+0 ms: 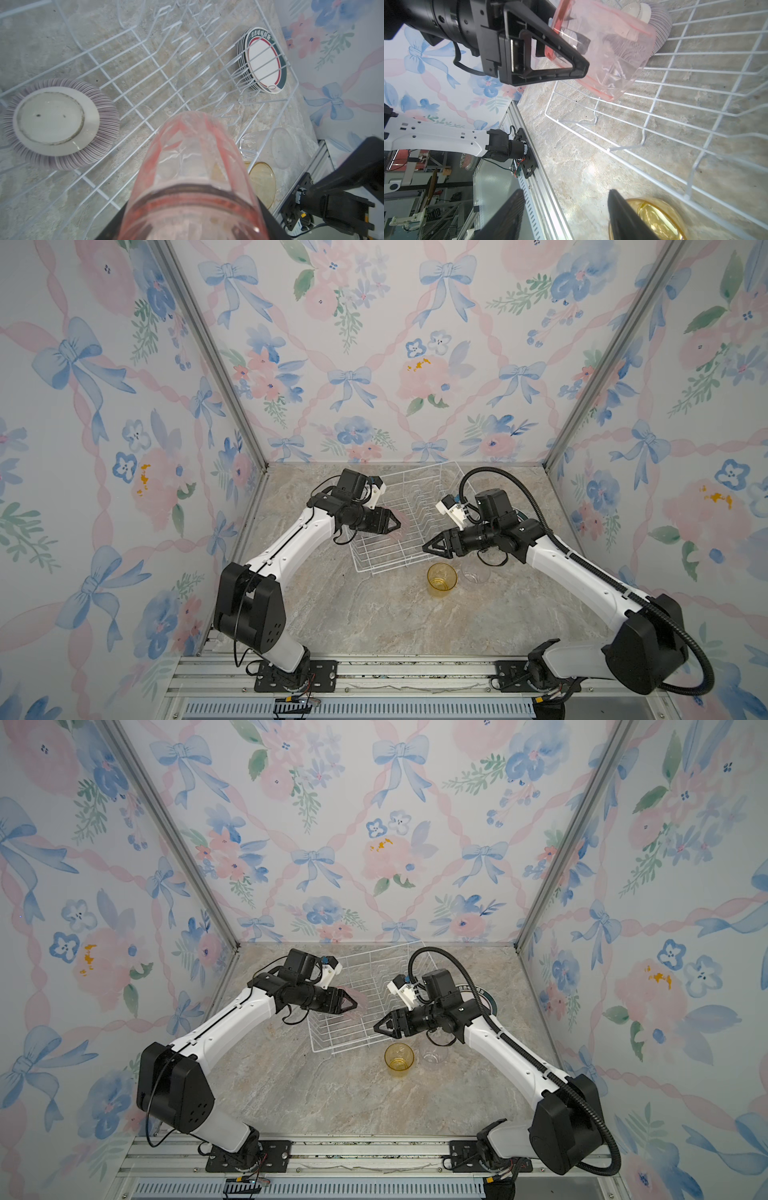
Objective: Unload the mixed dishes from the dish rack
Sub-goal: 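Lift the pink glass toward the right gripper while the right gripper approaches it, then close the right gripper on the pink glass while the left gripper releases it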
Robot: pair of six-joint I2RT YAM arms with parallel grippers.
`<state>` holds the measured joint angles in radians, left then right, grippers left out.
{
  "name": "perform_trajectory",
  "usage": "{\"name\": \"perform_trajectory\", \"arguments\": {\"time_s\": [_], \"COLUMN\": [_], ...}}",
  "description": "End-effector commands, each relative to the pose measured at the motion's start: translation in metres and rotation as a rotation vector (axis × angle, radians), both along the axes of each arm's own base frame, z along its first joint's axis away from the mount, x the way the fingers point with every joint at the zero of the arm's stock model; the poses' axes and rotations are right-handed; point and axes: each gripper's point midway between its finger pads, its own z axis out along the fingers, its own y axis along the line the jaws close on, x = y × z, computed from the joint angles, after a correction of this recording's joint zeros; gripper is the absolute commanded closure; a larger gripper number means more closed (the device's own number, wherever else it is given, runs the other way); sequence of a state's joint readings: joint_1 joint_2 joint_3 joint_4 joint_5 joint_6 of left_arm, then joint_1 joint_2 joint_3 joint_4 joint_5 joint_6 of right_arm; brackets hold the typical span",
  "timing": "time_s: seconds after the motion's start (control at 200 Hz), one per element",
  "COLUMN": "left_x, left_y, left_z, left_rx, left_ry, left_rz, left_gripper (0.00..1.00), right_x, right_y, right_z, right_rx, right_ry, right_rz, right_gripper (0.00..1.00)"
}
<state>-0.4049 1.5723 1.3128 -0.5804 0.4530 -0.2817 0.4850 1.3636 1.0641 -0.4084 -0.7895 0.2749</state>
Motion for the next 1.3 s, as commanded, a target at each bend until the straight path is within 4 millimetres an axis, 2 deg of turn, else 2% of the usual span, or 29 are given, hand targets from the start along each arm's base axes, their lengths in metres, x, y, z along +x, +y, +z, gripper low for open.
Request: {"name": "perform_trajectory", "arguments": {"time_s": [0.0, 0.35, 0.655, 0.8, 1.065, 1.295], "left_x": [0.000, -0.008, -0.011, -0.012, -0.007, -0.005], "left_y": [-0.020, -0.039, -0.049, -0.054, -0.065, -0.073], "left_z": [0.036, 0.060, 0.073, 0.080, 0.087, 0.086], "left_rx": [-0.181, -0.338, -0.435, -0.478, -0.600, -0.651], "left_ry": [-0.059, -0.072, -0.071, -0.070, -0.073, -0.062], "left_rz": [-0.065, -0.145, -0.194, -0.219, -0.246, -0.260], "left_gripper": [0.35, 0.37, 0.37, 0.38, 0.38, 0.39], "right_x": [0.005, 0.025, 0.043, 0.051, 0.055, 0.056], "right_y": [0.003, -0.005, 0.001, 0.005, 0.011, 0.013], "right_z": [0.009, 0.030, 0.045, 0.060, 0.082, 0.091], "right_rx": [0.086, 0.267, 0.350, 0.416, 0.515, 0.554], "right_ry": [-0.006, -0.025, -0.092, -0.120, -0.151, -0.157], "right_rz": [-0.001, -0.063, -0.060, -0.060, -0.030, -0.016], "right_gripper": [0.34, 0.36, 0.37, 0.40, 0.56, 0.74]}}
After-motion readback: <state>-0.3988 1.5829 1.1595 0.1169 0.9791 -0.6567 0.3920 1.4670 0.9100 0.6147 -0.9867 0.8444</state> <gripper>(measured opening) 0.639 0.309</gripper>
